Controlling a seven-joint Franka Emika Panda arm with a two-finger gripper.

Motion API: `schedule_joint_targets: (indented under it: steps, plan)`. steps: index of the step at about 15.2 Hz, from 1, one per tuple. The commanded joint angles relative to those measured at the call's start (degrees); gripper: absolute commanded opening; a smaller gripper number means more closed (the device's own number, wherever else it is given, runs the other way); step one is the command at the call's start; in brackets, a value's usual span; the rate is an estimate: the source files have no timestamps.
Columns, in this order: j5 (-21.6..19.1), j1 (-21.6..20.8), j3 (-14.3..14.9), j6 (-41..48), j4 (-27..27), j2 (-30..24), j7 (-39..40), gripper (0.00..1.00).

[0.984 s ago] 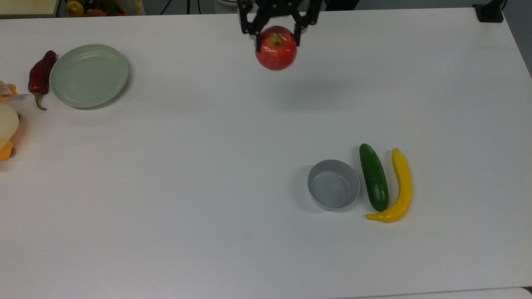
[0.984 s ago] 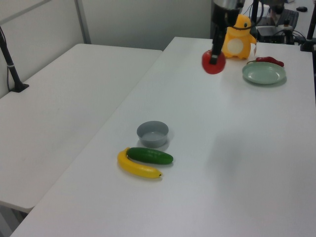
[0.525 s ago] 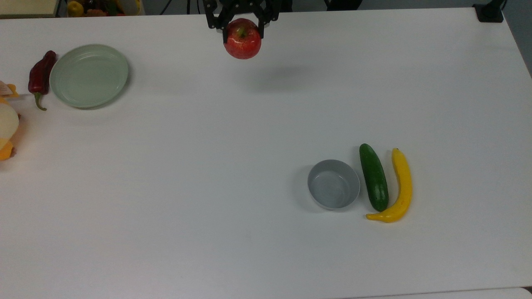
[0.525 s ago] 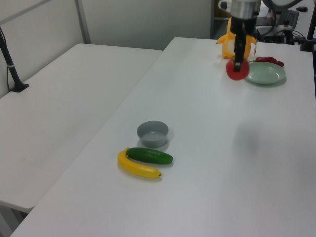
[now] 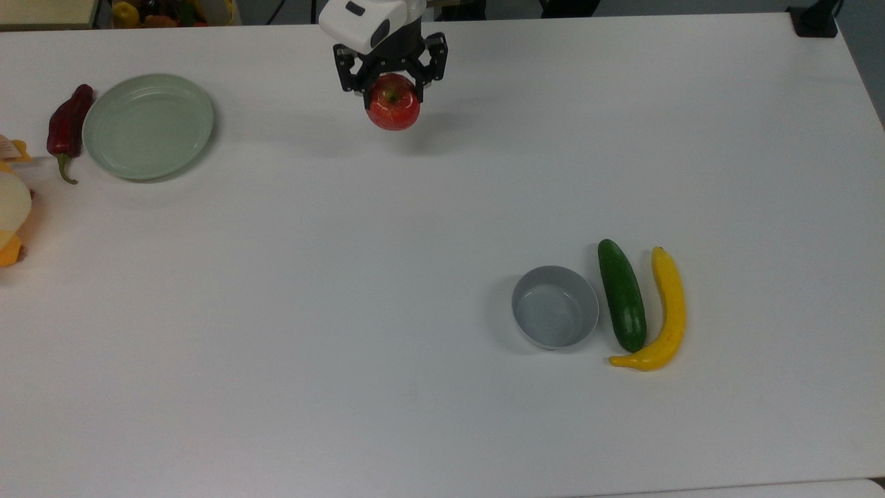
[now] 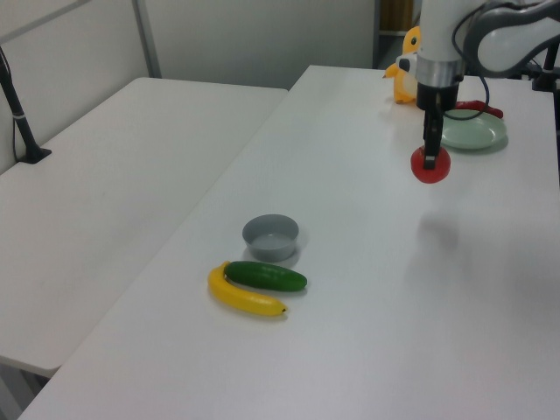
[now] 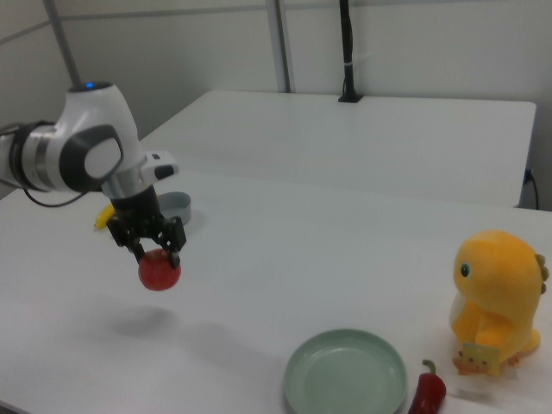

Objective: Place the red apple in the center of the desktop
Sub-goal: 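Carry the apple across the table and lower it onto the tabletop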

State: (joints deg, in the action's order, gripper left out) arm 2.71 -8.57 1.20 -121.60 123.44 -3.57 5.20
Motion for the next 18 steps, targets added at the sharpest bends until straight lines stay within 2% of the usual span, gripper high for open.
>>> schedule_joint_targets:
  steps: [1, 5, 10, 18]
  plan:
    - [-0.86, 1.18, -0.33, -10.20, 6.98, -0.92, 0.87, 0.06]
    - [-0.86, 2.15, -0.24, -19.18, 9.98, 0.92, 0.69, 0.06]
    - [-0.86, 2.94, -0.24, -27.18, 10.16, 4.09, 0.52, 0.06]
    - [-0.86, 2.94, -0.24, -34.14, 10.16, 8.05, 0.17, 0.07]
